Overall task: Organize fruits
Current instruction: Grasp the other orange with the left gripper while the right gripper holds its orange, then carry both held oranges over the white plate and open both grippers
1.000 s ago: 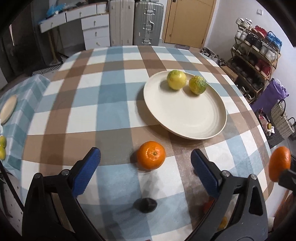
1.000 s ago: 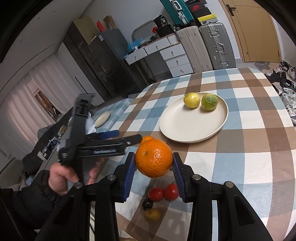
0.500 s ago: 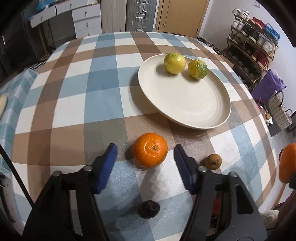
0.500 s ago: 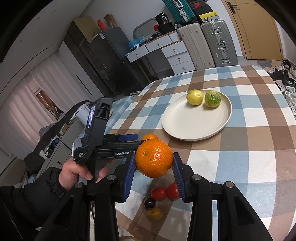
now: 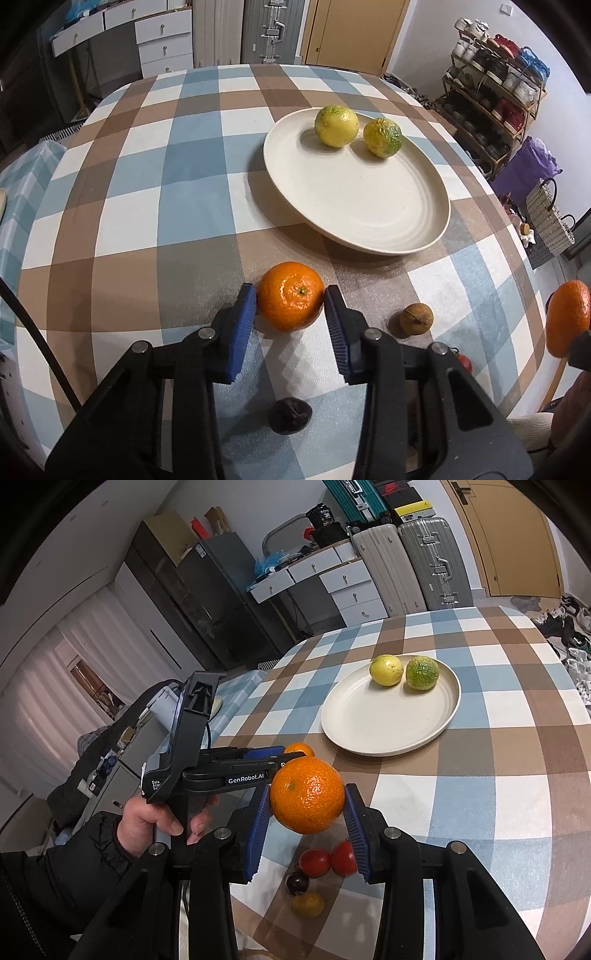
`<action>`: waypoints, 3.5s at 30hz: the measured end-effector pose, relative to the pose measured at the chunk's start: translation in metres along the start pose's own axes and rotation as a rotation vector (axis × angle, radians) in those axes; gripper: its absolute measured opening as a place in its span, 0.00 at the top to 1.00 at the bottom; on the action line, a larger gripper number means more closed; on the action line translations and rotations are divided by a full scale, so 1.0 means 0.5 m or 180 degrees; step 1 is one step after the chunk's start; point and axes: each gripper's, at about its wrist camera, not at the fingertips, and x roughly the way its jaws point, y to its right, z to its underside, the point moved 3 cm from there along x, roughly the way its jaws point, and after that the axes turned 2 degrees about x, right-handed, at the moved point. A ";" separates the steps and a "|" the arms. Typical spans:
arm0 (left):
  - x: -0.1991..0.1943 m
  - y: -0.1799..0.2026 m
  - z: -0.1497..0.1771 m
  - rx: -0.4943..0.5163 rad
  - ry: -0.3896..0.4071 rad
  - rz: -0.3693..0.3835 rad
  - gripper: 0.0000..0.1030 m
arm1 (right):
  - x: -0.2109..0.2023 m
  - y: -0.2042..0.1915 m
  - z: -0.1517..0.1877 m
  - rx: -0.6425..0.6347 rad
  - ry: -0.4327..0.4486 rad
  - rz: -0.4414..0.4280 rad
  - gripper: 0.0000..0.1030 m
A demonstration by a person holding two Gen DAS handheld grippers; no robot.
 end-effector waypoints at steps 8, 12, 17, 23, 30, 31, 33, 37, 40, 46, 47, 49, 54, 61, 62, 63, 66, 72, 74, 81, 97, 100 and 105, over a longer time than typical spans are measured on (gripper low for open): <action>-0.019 0.004 0.000 0.0037 0.0100 -0.0074 0.77 | 0.001 0.001 0.001 0.0011 -0.0005 0.0008 0.61; -0.023 0.000 0.002 0.0031 0.0114 -0.0060 0.77 | 0.002 0.003 0.005 0.0023 -0.0019 0.0014 0.61; -0.020 -0.003 0.001 0.0019 0.0163 -0.0001 0.76 | 0.003 0.003 0.009 0.0026 -0.0028 0.0020 0.61; -0.011 0.008 0.001 0.0083 0.0187 -0.0010 0.72 | 0.002 0.002 0.010 0.0025 -0.0030 0.0022 0.61; -0.010 0.011 -0.003 0.0106 0.0238 -0.0012 0.71 | 0.005 0.002 0.009 0.0025 -0.0034 0.0021 0.61; -0.009 0.011 -0.004 0.0101 0.0243 -0.0006 0.72 | 0.005 0.002 0.010 0.0026 -0.0034 0.0022 0.61; -0.008 0.009 -0.006 0.0075 0.0249 0.0014 0.72 | 0.004 0.002 0.009 0.0029 -0.0033 0.0026 0.61; 0.001 0.002 -0.006 0.0006 0.0209 0.0032 0.67 | 0.006 0.002 0.012 0.0032 -0.0030 0.0027 0.61; 0.009 -0.004 -0.004 -0.0073 0.0162 0.0113 0.65 | 0.007 0.006 0.015 0.0045 -0.0031 0.0029 0.61; 0.011 -0.004 -0.008 -0.0081 0.0136 0.0130 0.66 | 0.004 0.006 0.015 0.0055 -0.0026 0.0032 0.61; 0.008 -0.004 -0.009 -0.0089 0.0144 0.0151 0.68 | 0.004 0.006 0.015 0.0055 -0.0028 0.0031 0.61; -0.007 -0.007 -0.012 -0.0131 0.0219 0.0140 0.75 | 0.004 0.006 0.015 0.0060 -0.0024 0.0032 0.61; -0.050 -0.010 -0.025 -0.0176 0.0450 0.0093 0.97 | 0.004 0.010 0.011 0.0117 -0.0009 0.0018 0.61; -0.022 -0.007 -0.019 -0.0104 0.0305 0.0227 0.95 | 0.019 0.015 0.012 0.0170 -0.0091 0.0051 0.61; -0.021 -0.006 -0.018 -0.0104 0.0308 0.0253 0.94 | 0.018 0.012 0.012 0.0151 -0.0085 0.0053 0.61; -0.021 -0.004 -0.018 -0.0098 0.0297 0.0275 0.93 | 0.017 0.010 0.013 0.0145 -0.0080 0.0048 0.61; -0.032 0.005 -0.016 -0.0027 0.0349 0.0219 0.57 | 0.017 0.008 0.014 0.0133 -0.0086 0.0047 0.61; -0.030 -0.013 -0.008 -0.0108 0.0345 -0.0012 0.13 | 0.020 0.011 0.011 0.0143 -0.0095 0.0043 0.61; -0.024 -0.024 -0.006 -0.0120 0.0341 -0.0068 0.13 | 0.018 0.010 0.008 0.0144 -0.0080 0.0031 0.61; -0.005 -0.068 -0.009 -0.0210 0.0234 -0.0024 0.23 | 0.015 0.008 0.006 0.0140 -0.0064 0.0011 0.61; 0.021 -0.107 -0.012 -0.0321 0.0151 0.0111 0.63 | 0.005 0.008 0.000 0.0166 -0.0007 -0.0027 0.61; 0.001 -0.100 -0.016 -0.0334 0.0235 0.0113 0.63 | 0.002 0.008 0.000 0.0165 0.0000 -0.0027 0.61; -0.047 -0.073 -0.046 -0.0369 0.0405 0.0327 0.63 | 0.007 0.014 -0.012 0.0166 0.0017 0.0002 0.61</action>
